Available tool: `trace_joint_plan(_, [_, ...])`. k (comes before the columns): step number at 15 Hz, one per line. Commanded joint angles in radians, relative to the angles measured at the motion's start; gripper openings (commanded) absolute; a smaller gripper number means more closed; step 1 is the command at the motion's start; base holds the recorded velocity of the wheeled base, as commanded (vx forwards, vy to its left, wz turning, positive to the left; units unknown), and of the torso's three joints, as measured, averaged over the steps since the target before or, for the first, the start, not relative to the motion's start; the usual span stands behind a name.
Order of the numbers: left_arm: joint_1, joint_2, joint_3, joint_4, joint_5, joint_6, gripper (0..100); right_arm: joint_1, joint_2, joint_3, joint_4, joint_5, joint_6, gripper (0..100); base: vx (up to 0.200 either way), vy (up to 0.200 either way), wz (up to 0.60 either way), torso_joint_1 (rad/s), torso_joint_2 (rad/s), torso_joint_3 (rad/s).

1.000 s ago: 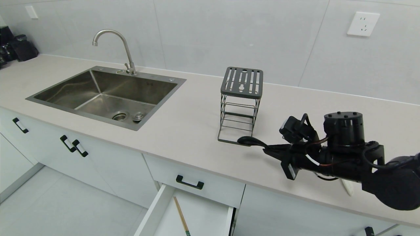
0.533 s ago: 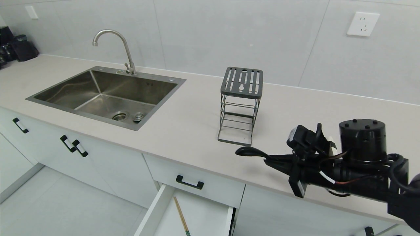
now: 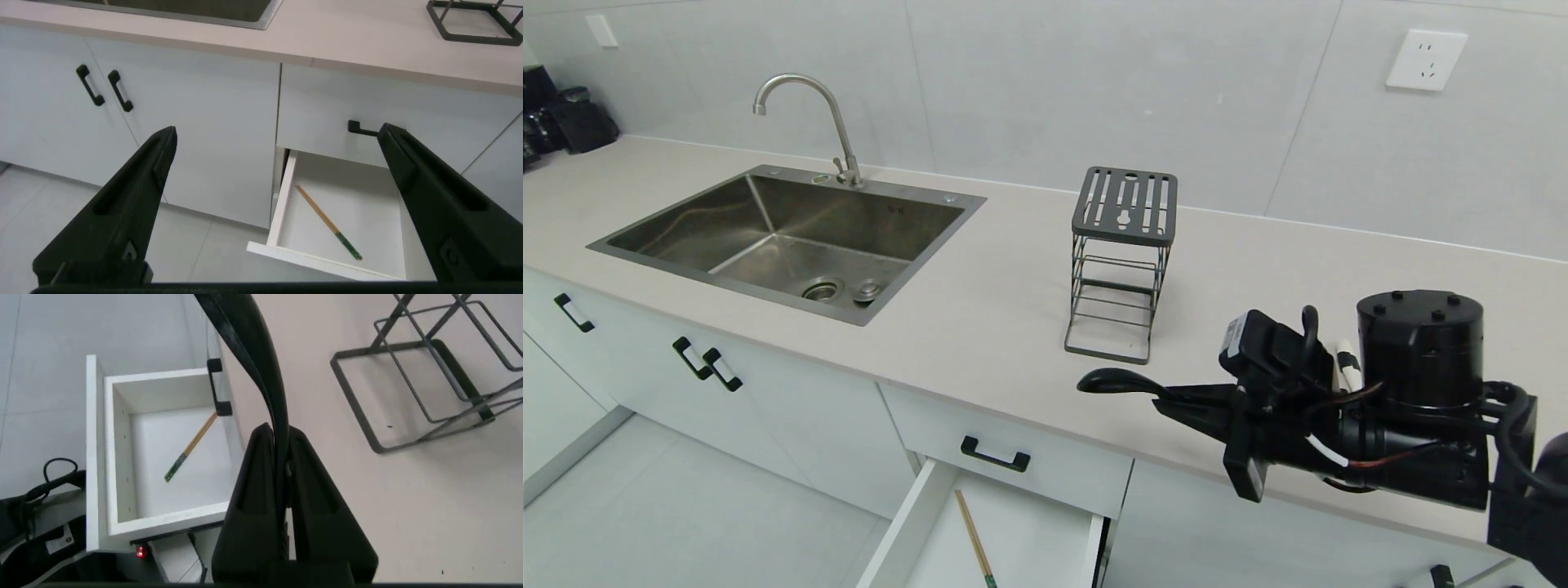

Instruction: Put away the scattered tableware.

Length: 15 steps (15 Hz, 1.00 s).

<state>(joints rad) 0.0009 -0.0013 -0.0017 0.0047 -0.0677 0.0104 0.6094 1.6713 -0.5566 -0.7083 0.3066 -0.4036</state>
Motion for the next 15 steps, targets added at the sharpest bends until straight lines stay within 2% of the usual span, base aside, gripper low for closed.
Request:
trace_joint_plan(1, [0.001,0.001,0.000,0.000,0.000,0.000,100,0.036,0.004,-0.016,0.000,0.005,0.003,0,0.000,0.000,0.00,0.000,0.00,0.000])
trace_joint_plan(3, [-0.001,0.001,0.000,0.000,0.000,0.000,100,0.076,0.015,-0.063,-0.002,0.005,0.035,0,0.000,0.000,0.00,0.000,0.00,0.000])
trace_joint_plan(6, [0.001,0.001,0.000,0.000,0.000,0.000,100,0.165,0.085,-0.144,-0.077,-0.004,0.180,0,0.000,0.000,0.00,0.000,0.00,0.000])
trace_joint_plan(12, [0.001,0.001,0.000,0.000,0.000,0.000,100,0.205,0.127,-0.163,-0.079,-0.006,0.180,0,0.000,0.000,0.00,0.000,0.00,0.000])
trace_joint_plan(15, [0.001,0.001,0.000,0.000,0.000,0.000,100,0.207,0.127,-0.129,-0.074,-0.006,0.161,0,0.000,0.000,0.00,0.000,0.00,0.000])
